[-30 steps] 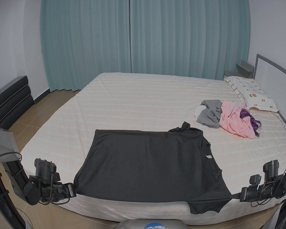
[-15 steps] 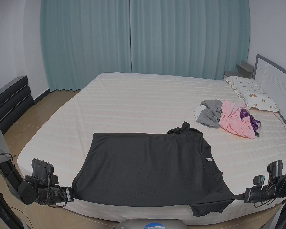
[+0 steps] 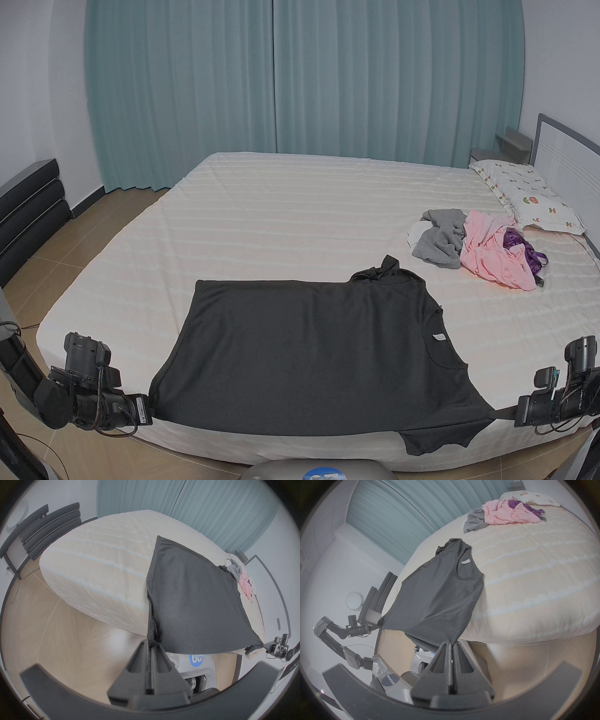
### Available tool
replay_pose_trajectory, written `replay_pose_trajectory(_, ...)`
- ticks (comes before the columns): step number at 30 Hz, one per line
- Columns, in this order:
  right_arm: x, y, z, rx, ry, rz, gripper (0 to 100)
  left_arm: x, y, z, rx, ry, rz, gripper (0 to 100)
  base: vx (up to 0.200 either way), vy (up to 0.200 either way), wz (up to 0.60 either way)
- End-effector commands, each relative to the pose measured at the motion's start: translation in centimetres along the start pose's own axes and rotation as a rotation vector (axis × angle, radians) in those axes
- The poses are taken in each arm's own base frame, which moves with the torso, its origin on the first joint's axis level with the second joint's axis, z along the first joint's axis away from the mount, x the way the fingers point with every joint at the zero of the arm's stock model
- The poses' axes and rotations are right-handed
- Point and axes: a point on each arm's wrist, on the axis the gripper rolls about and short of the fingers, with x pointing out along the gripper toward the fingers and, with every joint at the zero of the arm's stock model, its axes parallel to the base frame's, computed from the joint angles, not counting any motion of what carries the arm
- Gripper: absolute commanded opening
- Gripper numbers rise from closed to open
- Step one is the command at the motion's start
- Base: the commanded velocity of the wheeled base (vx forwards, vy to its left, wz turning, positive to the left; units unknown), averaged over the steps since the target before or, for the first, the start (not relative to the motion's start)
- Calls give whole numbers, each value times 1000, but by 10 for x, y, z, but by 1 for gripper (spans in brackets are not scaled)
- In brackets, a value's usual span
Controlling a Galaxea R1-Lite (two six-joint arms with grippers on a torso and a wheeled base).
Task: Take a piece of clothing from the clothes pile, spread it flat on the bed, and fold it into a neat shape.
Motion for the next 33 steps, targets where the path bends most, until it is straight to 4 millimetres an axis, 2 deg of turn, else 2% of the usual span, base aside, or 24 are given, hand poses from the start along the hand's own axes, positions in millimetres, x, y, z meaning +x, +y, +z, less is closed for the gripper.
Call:
replay_pose_trajectory(1, -4, 1, -4, 3, -8, 0, 0, -2, 0, 0, 5, -4, -2, 0, 0, 0, 0)
replay_pose_trajectory(20, -8, 2, -8, -14, -1, -5, 0, -12, 0, -4, 45, 46, 17, 0, 0, 0, 0)
replay_pose_trajectory(25, -8, 3, -5, -27, -13, -3, 0, -11, -2, 6, 36, 13, 7, 0, 0, 0, 0)
replay_pose_trajectory(33, 0, 0, 18, -45, -39, 5, 0, -9, -12, 35, -53, -74, -22, 0, 0, 0, 0)
